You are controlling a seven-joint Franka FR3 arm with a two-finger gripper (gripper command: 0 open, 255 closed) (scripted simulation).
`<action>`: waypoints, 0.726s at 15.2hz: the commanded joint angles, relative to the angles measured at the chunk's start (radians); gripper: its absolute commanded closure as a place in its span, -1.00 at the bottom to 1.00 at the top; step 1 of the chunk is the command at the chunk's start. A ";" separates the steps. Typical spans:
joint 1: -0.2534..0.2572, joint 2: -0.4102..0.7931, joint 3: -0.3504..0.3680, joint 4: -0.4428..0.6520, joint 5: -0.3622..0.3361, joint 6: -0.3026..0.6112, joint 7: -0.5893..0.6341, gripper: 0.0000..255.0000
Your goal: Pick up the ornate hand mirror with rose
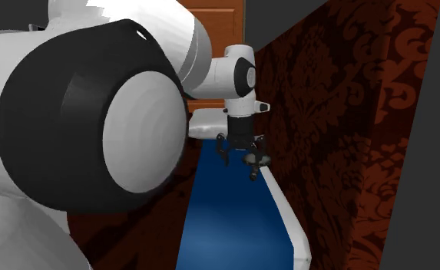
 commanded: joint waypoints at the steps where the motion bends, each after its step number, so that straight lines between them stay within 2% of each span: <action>1: 0.001 0.081 -0.011 0.079 0.018 0.000 -0.019 -1.00; 6: -0.009 0.295 -0.036 0.311 0.073 -0.024 -0.071 -1.00; 10: -0.032 0.482 -0.045 0.542 0.125 -0.077 -0.109 -1.00; 11: -0.032 0.480 -0.044 0.525 0.124 -0.062 -0.109 -1.00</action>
